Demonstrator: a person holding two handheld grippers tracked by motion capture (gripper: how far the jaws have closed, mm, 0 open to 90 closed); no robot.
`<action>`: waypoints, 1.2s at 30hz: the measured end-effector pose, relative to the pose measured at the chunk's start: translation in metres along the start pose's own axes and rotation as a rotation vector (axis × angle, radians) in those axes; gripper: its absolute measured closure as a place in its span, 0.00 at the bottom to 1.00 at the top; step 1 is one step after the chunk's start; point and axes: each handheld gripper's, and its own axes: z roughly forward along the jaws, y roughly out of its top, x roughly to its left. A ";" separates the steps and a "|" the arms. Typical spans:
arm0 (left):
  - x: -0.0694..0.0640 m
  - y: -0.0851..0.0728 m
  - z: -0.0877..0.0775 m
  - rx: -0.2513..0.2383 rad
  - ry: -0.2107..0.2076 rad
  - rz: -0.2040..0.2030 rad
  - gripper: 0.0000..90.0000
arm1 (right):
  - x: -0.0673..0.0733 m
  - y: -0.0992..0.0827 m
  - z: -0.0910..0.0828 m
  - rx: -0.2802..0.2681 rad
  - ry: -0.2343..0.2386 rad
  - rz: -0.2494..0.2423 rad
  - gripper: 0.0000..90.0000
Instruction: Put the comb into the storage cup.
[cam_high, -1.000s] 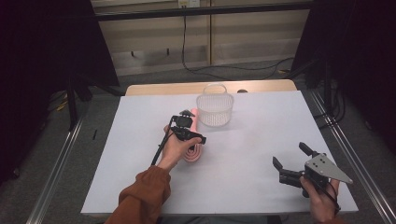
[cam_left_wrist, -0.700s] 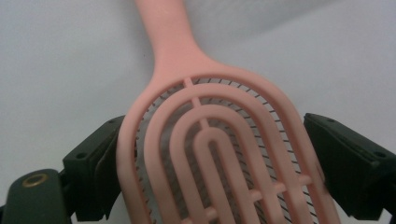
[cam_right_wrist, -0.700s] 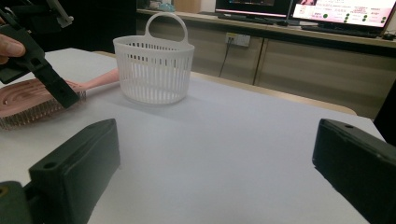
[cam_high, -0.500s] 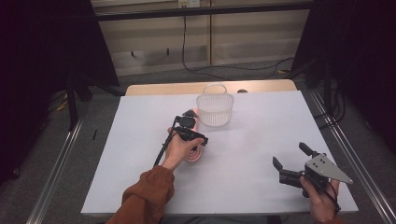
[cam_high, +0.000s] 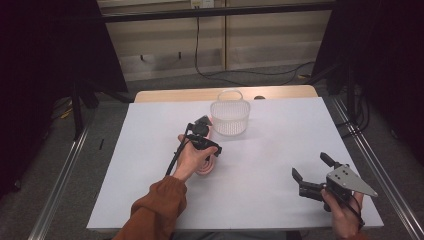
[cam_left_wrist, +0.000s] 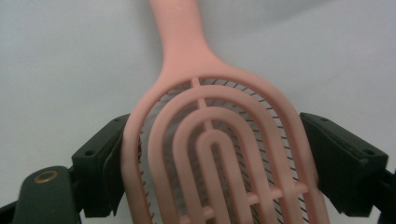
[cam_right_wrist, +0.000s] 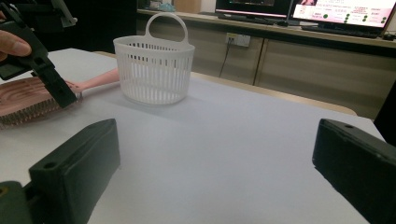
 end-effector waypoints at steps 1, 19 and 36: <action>0.000 0.000 0.000 -0.001 -0.001 0.000 0.17 | 0.000 0.000 0.000 -0.001 0.000 -0.002 0.00; 0.011 0.001 -0.004 0.003 -0.010 0.005 0.20 | 0.000 0.000 0.000 -0.002 0.001 0.001 0.00; 0.014 0.001 -0.003 -0.003 0.010 0.040 0.09 | 0.000 0.000 0.001 -0.002 0.003 -0.002 0.00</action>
